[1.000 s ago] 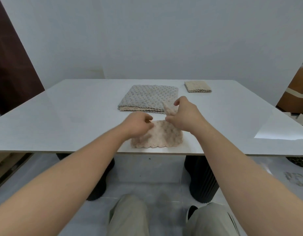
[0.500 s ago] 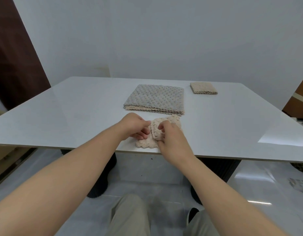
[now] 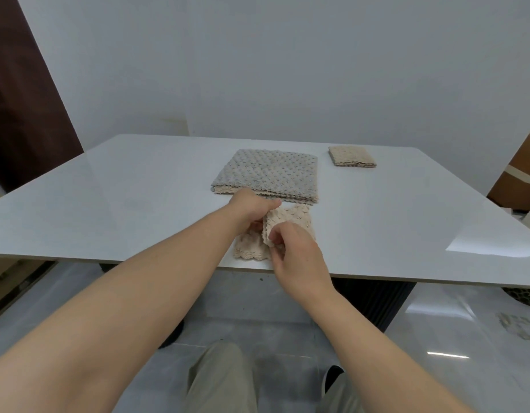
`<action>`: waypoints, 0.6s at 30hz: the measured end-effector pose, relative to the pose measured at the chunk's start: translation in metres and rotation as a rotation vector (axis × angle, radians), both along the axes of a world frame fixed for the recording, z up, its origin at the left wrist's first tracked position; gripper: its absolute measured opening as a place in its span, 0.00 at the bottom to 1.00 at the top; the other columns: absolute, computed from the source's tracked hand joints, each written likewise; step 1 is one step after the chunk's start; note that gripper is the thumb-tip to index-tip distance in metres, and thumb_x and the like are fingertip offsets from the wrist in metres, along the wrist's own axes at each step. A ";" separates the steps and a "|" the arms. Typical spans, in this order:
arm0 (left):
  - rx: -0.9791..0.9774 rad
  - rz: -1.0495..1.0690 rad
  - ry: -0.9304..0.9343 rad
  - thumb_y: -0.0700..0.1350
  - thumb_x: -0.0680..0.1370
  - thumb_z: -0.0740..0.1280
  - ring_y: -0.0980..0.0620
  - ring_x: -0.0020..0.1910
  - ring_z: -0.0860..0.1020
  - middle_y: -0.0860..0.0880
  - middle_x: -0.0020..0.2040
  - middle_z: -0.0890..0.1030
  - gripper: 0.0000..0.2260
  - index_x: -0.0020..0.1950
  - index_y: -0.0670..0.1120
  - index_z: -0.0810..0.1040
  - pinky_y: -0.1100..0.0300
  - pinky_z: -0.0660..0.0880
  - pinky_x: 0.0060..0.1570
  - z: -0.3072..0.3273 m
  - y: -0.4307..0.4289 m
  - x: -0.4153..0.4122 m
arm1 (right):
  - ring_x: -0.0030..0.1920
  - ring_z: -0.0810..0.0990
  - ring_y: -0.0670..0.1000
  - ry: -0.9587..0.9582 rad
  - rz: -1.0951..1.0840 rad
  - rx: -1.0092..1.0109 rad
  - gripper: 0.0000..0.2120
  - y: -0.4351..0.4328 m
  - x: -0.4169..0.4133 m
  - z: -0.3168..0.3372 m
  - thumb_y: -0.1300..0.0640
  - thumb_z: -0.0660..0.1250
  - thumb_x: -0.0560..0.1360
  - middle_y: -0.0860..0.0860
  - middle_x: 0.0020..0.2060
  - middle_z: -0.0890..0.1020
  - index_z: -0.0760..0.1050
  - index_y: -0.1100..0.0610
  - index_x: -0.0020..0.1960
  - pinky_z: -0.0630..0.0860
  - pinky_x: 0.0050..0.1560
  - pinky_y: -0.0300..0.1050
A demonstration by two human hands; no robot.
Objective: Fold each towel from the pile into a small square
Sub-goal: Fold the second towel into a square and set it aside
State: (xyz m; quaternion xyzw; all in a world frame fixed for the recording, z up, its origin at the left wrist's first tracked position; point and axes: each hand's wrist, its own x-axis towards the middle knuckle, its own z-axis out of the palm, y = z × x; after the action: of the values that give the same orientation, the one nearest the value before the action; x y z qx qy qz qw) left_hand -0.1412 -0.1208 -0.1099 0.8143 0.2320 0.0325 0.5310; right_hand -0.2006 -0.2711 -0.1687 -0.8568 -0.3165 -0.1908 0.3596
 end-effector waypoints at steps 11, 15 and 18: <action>-0.025 0.035 -0.068 0.36 0.71 0.79 0.45 0.51 0.82 0.42 0.54 0.82 0.19 0.58 0.45 0.77 0.51 0.83 0.50 0.000 0.025 -0.002 | 0.40 0.75 0.55 -0.286 -0.066 -0.019 0.06 0.015 -0.003 -0.001 0.63 0.65 0.70 0.47 0.34 0.77 0.72 0.53 0.42 0.69 0.42 0.51; -0.076 0.016 -0.044 0.31 0.75 0.72 0.48 0.42 0.80 0.42 0.51 0.80 0.16 0.57 0.46 0.74 0.57 0.79 0.34 0.001 0.034 -0.006 | 0.41 0.74 0.56 -0.271 0.013 0.030 0.10 0.022 -0.002 -0.009 0.70 0.67 0.69 0.50 0.38 0.77 0.73 0.57 0.43 0.72 0.40 0.52; -0.095 -0.003 -0.026 0.30 0.76 0.71 0.50 0.40 0.79 0.44 0.46 0.79 0.17 0.60 0.45 0.74 0.58 0.77 0.32 -0.001 0.036 -0.010 | 0.42 0.74 0.56 -0.256 0.050 0.054 0.11 0.026 -0.001 -0.012 0.74 0.64 0.68 0.52 0.40 0.77 0.73 0.59 0.43 0.73 0.40 0.51</action>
State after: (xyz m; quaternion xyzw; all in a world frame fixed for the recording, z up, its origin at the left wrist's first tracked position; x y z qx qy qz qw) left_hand -0.1512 -0.0844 -0.1111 0.7881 0.2251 0.0312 0.5721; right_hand -0.2016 -0.2454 -0.1810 -0.8074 -0.3758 -0.2979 0.3438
